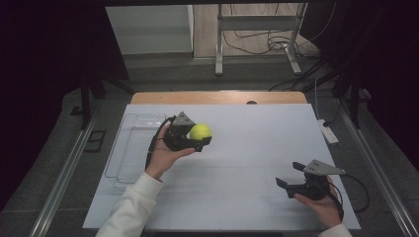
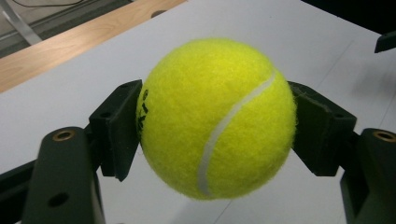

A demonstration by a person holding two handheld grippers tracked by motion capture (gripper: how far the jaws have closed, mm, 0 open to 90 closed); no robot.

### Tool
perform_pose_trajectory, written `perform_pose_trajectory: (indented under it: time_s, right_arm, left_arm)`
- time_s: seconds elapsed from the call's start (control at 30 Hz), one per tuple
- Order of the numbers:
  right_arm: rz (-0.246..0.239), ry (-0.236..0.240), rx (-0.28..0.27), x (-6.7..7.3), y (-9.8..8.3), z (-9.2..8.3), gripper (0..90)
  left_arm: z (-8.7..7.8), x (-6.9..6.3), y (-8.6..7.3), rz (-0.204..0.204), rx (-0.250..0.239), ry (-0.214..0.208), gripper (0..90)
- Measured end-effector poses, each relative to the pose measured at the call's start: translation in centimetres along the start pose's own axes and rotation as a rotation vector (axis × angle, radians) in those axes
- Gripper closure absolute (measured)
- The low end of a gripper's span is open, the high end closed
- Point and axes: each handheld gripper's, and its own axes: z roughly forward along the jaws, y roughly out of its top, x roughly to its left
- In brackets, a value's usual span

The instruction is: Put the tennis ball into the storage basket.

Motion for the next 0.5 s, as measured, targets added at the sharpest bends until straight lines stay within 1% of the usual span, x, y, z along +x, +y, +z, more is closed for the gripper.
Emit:
perform_pose_trajectory:
  time_s: [0.1,0.5]
  right_arm:
    - [0.000,-0.001,0.001,-0.1,0.0,0.0,10.3]
    - [-0.004,-0.001,0.006,-0.1,-0.1,0.1,10.4]
  left_arm:
    - [-0.1,0.3,-0.1,-0.007,0.001,0.013,26.9]
    - [-0.8,1.3,-0.2,-0.039,-0.021,0.029,26.9]
